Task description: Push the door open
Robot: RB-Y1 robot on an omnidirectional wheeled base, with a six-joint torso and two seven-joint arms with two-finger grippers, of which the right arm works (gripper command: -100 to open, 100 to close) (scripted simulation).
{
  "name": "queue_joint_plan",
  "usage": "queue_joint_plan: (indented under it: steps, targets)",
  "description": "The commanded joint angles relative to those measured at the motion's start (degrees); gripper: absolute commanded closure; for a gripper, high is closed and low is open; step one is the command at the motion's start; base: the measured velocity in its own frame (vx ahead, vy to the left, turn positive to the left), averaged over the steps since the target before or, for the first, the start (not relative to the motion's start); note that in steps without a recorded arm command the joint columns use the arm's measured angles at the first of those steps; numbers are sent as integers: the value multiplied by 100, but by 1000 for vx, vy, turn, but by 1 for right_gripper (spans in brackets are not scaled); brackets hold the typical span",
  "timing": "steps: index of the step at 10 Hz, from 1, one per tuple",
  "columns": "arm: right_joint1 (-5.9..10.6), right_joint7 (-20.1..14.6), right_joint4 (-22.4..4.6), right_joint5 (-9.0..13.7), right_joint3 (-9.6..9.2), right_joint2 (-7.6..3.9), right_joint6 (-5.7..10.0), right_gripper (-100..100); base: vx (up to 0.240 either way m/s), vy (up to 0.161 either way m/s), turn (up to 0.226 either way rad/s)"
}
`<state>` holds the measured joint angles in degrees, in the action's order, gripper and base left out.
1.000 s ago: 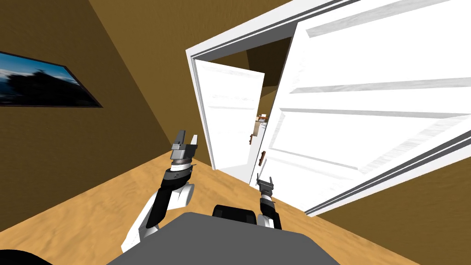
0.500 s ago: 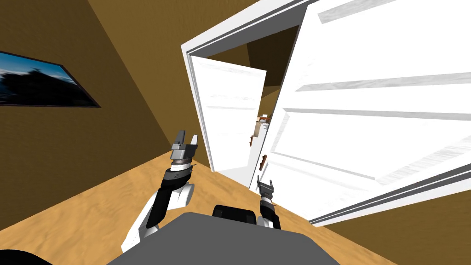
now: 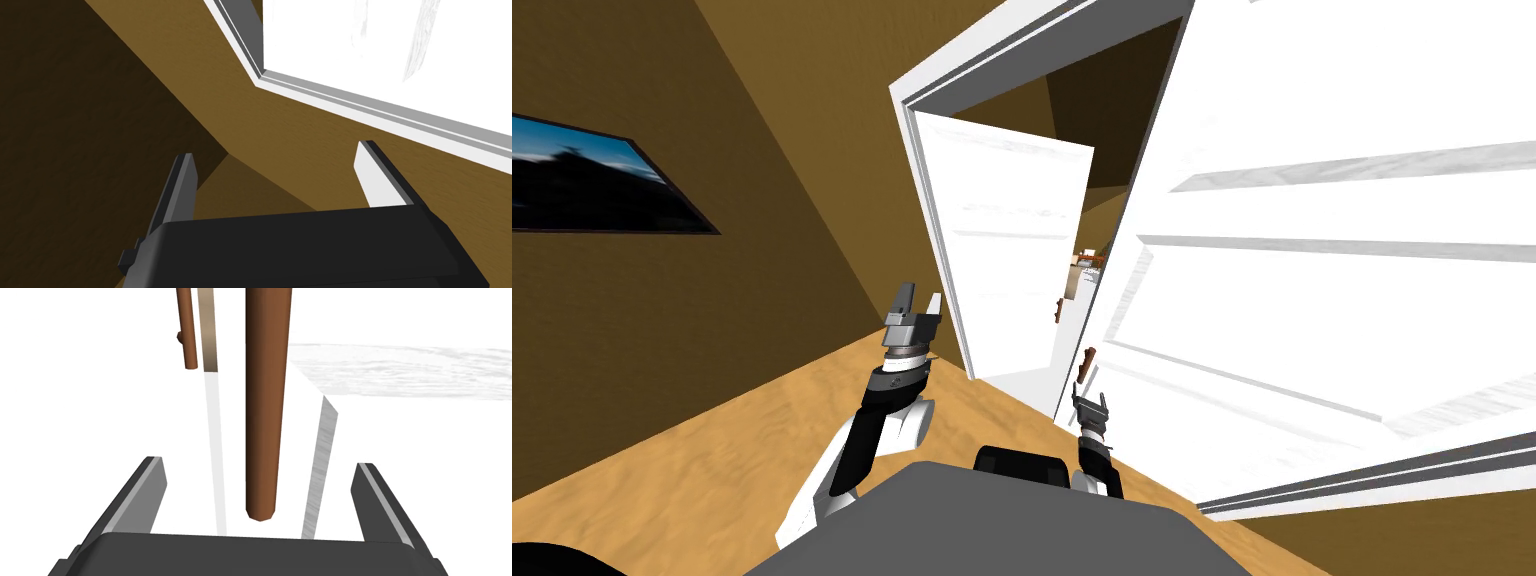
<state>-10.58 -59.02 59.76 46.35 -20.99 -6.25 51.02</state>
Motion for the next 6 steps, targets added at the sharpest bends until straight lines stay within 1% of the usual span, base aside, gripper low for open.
queue_joint_plan:
  steps: [1, 3, 5, 6]
  targets:
    - [35, -16, -46, 8, 29, 1, -1, -100, 189, -71, 26]
    - [72, -33, -94, 17, 66, 1, -5, -100, 190, -85, 30]
    - [100, -46, -131, 24, 93, 1, -7, -100, 179, -37, 20]
    - [93, -33, -115, 23, 87, 5, -12, -100, 76, -17, 6]
